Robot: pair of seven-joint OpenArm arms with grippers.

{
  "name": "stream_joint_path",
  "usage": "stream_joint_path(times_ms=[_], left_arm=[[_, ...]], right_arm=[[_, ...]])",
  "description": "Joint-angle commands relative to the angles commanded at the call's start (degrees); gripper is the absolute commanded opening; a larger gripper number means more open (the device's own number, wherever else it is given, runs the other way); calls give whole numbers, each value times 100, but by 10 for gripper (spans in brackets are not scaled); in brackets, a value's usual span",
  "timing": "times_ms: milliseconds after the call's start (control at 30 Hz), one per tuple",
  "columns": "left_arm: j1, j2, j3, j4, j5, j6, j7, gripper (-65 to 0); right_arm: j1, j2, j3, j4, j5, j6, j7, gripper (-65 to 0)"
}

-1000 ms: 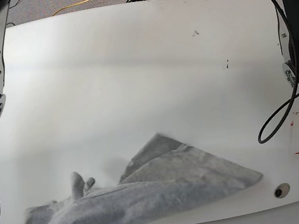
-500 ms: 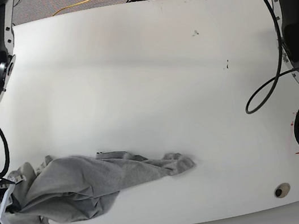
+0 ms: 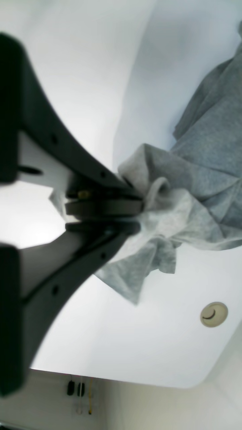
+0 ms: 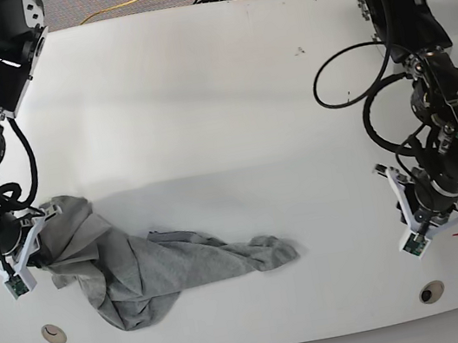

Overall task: Layout the t-shirt on the table in an organized manner, then fold the t-shirt properly
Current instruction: 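Lay the shirt down and move the left gripper to grasp its middle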

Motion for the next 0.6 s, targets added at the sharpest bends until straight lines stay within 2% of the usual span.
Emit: stream_joint_path(times_ms=[100,200,433,600], left_arm=[[273,325,35,0,132,0,-167,-340],[536,554,193,-9,343,0,-633,-256],[941,809,932,-607,448,0,-1600,-251],[949,993,1090,-1486,448,620,-2435,-253]], right_arm=[[-97,-18,9,18,0,0,9,-648],[-176,-105,9,35,0,0,18,-648],[-369,-202,334,44,0,0,18,-648],[-448,-299,369,44,0,0,26,-648]])
